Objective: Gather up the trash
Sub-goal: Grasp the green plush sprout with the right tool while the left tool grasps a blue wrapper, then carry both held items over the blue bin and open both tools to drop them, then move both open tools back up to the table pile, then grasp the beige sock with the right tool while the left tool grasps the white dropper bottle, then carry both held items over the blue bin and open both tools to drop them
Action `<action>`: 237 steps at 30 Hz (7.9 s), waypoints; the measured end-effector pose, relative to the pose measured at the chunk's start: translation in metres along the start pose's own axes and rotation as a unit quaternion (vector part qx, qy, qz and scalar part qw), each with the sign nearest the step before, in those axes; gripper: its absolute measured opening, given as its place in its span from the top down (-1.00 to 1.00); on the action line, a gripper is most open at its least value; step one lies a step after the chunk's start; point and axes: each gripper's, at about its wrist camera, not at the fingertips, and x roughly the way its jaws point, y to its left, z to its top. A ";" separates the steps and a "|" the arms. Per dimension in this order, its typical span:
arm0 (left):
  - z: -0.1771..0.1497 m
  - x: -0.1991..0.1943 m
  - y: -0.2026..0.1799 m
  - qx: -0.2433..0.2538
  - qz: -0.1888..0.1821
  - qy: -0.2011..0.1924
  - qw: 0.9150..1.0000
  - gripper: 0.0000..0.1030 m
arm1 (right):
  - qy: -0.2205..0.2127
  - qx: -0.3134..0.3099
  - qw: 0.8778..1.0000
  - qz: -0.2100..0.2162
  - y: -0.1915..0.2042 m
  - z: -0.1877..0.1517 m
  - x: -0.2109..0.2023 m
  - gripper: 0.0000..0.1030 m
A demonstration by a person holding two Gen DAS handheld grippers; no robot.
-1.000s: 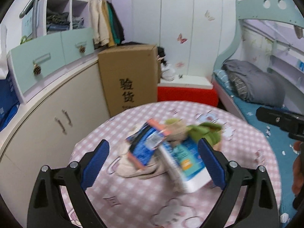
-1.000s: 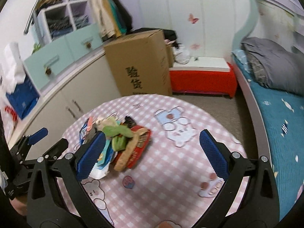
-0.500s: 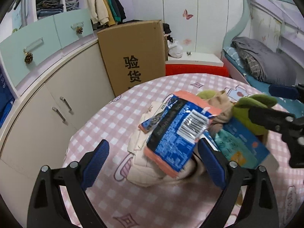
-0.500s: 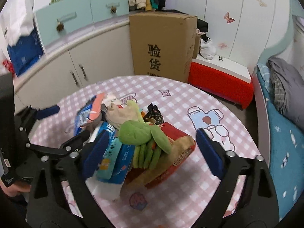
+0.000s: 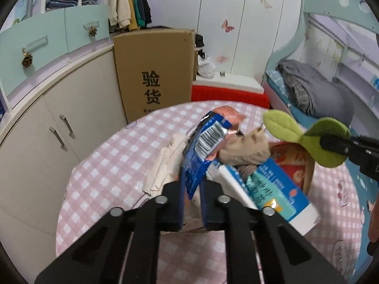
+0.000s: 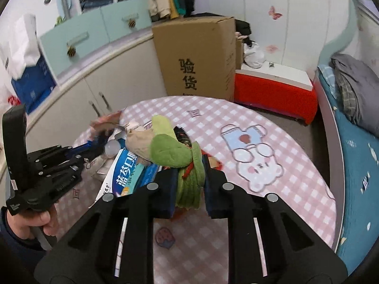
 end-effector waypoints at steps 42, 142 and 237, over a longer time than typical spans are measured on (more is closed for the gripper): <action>0.013 -0.064 -0.327 0.092 -0.280 0.001 0.956 0.95 | -0.158 0.237 0.953 -0.102 -0.246 -0.119 -0.228 0.64; 0.015 -0.092 -0.322 0.131 -0.186 -0.059 0.972 -0.73 | -0.126 0.273 0.939 -0.167 -0.193 -0.084 -0.196 -0.88; 0.020 -0.081 -0.151 0.076 -0.177 -0.085 0.978 -0.17 | -0.122 0.171 0.977 0.035 -0.152 -0.050 -0.132 0.41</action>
